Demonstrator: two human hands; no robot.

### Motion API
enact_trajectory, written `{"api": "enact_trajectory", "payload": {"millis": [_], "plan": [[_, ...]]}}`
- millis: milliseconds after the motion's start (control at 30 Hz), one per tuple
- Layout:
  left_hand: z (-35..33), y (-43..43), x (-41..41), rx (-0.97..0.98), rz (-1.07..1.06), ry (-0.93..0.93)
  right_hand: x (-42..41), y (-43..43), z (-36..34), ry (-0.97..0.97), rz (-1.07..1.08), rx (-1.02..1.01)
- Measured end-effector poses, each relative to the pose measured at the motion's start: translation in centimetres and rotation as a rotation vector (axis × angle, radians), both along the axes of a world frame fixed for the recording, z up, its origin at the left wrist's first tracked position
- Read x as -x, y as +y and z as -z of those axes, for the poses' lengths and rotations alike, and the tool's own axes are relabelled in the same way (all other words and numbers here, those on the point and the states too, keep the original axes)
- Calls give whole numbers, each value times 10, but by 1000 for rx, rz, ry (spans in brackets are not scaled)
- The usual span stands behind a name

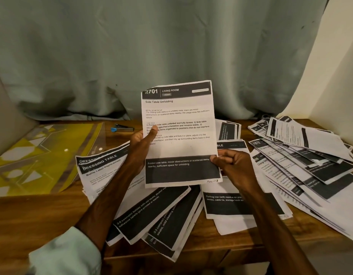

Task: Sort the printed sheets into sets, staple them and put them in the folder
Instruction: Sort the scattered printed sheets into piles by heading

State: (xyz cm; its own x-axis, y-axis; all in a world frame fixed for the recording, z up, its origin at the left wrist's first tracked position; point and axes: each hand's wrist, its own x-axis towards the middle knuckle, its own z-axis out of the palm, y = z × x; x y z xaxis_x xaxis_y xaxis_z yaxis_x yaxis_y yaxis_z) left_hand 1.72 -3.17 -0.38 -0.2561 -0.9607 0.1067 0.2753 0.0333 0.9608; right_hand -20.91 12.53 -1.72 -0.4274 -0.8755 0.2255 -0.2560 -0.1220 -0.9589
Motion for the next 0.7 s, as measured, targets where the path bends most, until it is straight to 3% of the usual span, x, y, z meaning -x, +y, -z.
{"api": "enact_trajectory", "payload": {"millis": [200,700], "plan": [[-1,0,-2,31,93,21,10,2,5,-12,83,-11],[2,-1,-1,97,64,-90,25,13,6,-9,134,-26]]}}
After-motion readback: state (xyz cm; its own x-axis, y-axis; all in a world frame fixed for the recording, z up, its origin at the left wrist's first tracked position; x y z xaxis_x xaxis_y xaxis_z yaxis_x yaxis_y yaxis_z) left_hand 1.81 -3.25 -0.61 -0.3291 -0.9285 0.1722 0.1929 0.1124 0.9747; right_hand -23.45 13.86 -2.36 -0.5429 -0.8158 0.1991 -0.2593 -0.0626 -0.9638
